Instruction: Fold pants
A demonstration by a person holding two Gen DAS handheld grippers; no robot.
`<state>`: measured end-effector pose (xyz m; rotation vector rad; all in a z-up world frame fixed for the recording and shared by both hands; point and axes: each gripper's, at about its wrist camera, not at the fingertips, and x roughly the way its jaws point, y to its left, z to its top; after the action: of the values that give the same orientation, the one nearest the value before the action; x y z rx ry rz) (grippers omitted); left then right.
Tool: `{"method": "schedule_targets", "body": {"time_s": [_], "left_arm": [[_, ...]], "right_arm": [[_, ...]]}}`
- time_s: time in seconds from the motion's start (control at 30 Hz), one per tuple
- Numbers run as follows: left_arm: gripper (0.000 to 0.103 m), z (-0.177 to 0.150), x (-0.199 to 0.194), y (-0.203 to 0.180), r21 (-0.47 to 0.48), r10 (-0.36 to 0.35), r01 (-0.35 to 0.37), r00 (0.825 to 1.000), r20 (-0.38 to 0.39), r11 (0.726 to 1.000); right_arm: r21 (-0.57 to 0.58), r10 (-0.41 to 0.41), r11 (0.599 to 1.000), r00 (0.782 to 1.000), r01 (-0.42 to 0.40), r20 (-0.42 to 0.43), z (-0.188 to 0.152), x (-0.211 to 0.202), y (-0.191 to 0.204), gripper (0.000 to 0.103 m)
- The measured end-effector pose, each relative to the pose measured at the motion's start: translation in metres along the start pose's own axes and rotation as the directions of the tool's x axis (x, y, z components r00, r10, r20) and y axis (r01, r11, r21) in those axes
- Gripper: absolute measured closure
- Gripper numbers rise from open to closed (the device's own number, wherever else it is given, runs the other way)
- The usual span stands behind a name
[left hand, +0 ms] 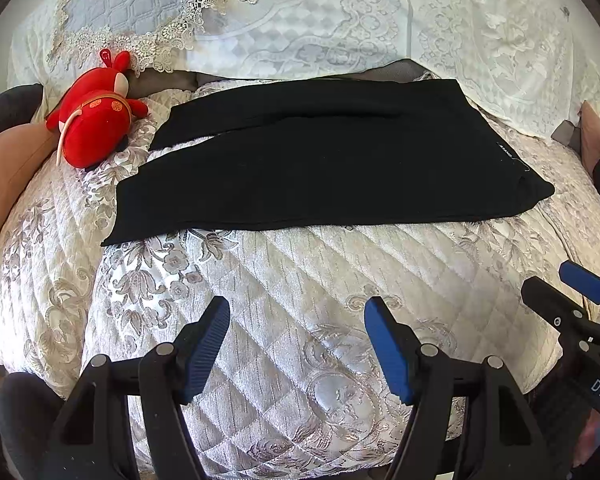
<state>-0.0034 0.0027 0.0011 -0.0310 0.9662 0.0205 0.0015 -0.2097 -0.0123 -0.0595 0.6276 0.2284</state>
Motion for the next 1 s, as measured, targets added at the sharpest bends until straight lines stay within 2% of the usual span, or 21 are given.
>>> {"method": "schedule_targets", "body": {"time_s": [1.0], "left_arm": [[0.031,0.0001,0.0031,0.0018,-0.014,0.005,-0.005,1.0,-0.001,1.0]], "right_arm": [[-0.002,0.008,1.0,1.0,-0.008,0.001,-0.0004,0.0019,0.0023,0.035]]}}
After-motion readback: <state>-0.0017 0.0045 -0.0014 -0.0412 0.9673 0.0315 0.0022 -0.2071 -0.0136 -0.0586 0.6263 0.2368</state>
